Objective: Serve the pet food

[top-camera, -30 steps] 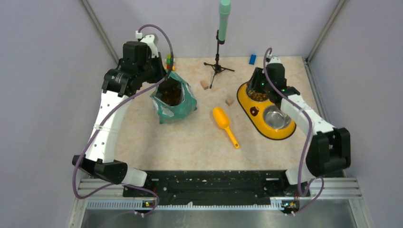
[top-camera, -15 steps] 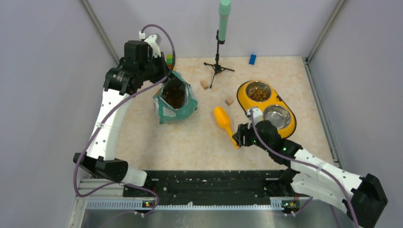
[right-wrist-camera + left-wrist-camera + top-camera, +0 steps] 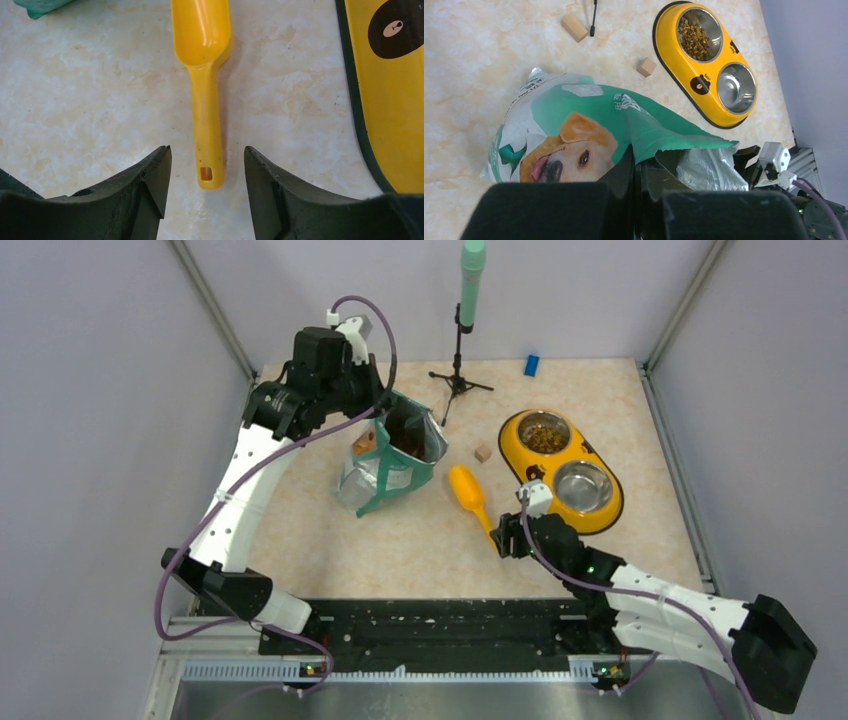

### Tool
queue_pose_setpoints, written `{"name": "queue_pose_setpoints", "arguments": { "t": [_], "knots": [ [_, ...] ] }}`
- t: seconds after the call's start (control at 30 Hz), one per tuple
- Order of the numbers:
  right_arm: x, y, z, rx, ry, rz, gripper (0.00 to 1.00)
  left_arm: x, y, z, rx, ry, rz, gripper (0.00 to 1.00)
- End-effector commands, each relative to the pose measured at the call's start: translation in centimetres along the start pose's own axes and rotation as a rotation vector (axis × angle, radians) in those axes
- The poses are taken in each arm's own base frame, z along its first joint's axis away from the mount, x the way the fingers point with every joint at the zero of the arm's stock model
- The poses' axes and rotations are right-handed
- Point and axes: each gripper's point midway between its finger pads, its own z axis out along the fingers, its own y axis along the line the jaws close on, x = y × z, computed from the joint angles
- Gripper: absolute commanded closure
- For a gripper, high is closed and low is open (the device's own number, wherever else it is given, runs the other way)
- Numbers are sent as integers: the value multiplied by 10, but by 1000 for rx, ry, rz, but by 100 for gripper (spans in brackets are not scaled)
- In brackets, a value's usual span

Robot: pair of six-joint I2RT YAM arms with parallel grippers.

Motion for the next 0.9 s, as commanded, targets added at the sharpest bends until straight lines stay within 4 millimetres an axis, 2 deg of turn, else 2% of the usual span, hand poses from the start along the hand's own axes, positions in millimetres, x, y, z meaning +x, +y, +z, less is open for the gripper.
{"name": "queue_pose_setpoints", "arguments": {
  "t": [0.0, 0.3, 0.6, 0.87],
  "knots": [
    [-9, 5, 6, -1, -73, 5, 43, -53, -43, -23, 152, -192, 9, 100],
    [7, 9, 13, 73, -67, -54, 43, -50, -44, -22, 158, -185, -6, 100],
    [42, -1, 20, 258, -52, -136, 45, -49, -42, -24, 149, -176, -10, 100],
    [65, -8, 21, 338, -16, -95, 66, -47, -40, -27, 134, -173, -8, 100]
  ]
}}
